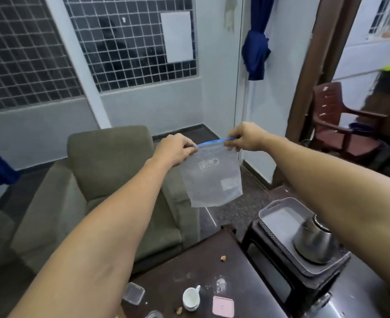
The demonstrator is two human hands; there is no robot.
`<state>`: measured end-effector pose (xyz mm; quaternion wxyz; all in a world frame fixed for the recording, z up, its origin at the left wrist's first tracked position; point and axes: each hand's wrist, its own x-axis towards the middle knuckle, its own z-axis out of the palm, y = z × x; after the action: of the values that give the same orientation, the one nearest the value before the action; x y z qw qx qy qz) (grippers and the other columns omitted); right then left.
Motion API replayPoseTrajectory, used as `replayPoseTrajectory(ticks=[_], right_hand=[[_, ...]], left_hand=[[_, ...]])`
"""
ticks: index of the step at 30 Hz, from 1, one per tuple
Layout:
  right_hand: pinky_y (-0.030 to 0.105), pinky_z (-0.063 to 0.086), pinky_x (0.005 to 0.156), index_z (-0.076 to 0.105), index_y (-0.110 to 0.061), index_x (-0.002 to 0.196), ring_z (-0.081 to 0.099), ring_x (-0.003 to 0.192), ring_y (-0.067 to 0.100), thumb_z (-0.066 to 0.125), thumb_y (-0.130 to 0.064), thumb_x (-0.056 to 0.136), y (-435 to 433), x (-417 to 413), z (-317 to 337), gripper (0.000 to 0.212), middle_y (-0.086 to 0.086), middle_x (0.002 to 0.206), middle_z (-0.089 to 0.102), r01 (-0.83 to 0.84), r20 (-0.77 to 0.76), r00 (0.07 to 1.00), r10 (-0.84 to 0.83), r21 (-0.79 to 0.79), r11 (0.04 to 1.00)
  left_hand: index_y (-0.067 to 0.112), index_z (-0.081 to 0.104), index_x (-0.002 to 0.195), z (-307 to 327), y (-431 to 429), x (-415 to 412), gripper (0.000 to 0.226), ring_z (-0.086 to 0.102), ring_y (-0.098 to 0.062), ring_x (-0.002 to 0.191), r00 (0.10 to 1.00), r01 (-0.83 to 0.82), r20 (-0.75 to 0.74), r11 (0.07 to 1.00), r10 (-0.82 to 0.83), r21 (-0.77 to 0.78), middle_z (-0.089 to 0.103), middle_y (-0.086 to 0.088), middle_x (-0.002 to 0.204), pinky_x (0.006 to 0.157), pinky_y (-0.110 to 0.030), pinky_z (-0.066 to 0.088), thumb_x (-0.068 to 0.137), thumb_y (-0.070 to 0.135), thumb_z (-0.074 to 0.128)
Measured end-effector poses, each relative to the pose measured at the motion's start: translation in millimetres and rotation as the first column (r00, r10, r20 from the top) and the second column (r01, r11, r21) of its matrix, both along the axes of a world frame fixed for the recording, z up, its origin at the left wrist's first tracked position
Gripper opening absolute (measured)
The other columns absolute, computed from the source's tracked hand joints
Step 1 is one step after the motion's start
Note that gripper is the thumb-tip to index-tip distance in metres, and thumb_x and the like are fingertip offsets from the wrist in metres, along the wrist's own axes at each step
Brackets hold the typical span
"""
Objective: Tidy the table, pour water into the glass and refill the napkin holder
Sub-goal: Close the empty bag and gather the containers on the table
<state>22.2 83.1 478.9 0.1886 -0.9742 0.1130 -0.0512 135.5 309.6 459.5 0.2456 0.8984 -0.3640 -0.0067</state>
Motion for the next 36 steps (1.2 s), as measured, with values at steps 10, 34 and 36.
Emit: replayPoseTrajectory(ticks=[10, 34, 36], right_hand=[[0.028, 0.048, 0.079, 0.081, -0.020, 0.107, 0.069, 0.091, 0.023, 0.069, -0.029, 0.098, -255.4, -13.7, -144.1, 0.018, 0.000, 0.084, 0.071, 0.025, -0.308, 0.951, -0.027, -0.009, 1.000], [0.032, 0.048, 0.061, 0.060, -0.025, 0.080, 0.065, 0.074, 0.023, 0.078, -0.040, 0.082, -423.8, -9.2, -438.0, 0.023, -0.006, 0.072, 0.065, 0.097, -0.303, 0.953, -0.026, 0.220, 0.971], [0.037, 0.053, 0.067, 0.058, -0.026, 0.088, 0.066, 0.076, 0.023, 0.077, -0.042, 0.084, -422.2, -8.0, -446.1, 0.025, -0.005, 0.074, 0.067, 0.056, -0.311, 0.950, -0.001, 0.168, 0.984]], left_hand=[[0.035, 0.080, 0.109, -164.0, -261.7, -24.7, 0.021, 0.070, -0.028, 0.110, 0.982, 0.024, -0.189, 0.984, 0.010, 0.175, 0.078, 0.001, 0.113, 0.092, -0.036, 0.055, 0.096, 0.042, 0.065], [0.042, 0.071, 0.121, -425.4, -441.0, -11.3, 0.028, 0.067, -0.031, 0.115, 0.966, -0.021, -0.241, 0.957, 0.094, 0.290, 0.075, 0.004, 0.119, 0.096, -0.042, 0.054, 0.098, 0.037, 0.057], [0.041, 0.072, 0.118, -427.6, -440.0, -11.0, 0.027, 0.068, -0.031, 0.111, 0.974, -0.030, -0.209, 0.957, 0.094, 0.289, 0.076, 0.004, 0.114, 0.092, -0.041, 0.055, 0.098, 0.036, 0.056]])
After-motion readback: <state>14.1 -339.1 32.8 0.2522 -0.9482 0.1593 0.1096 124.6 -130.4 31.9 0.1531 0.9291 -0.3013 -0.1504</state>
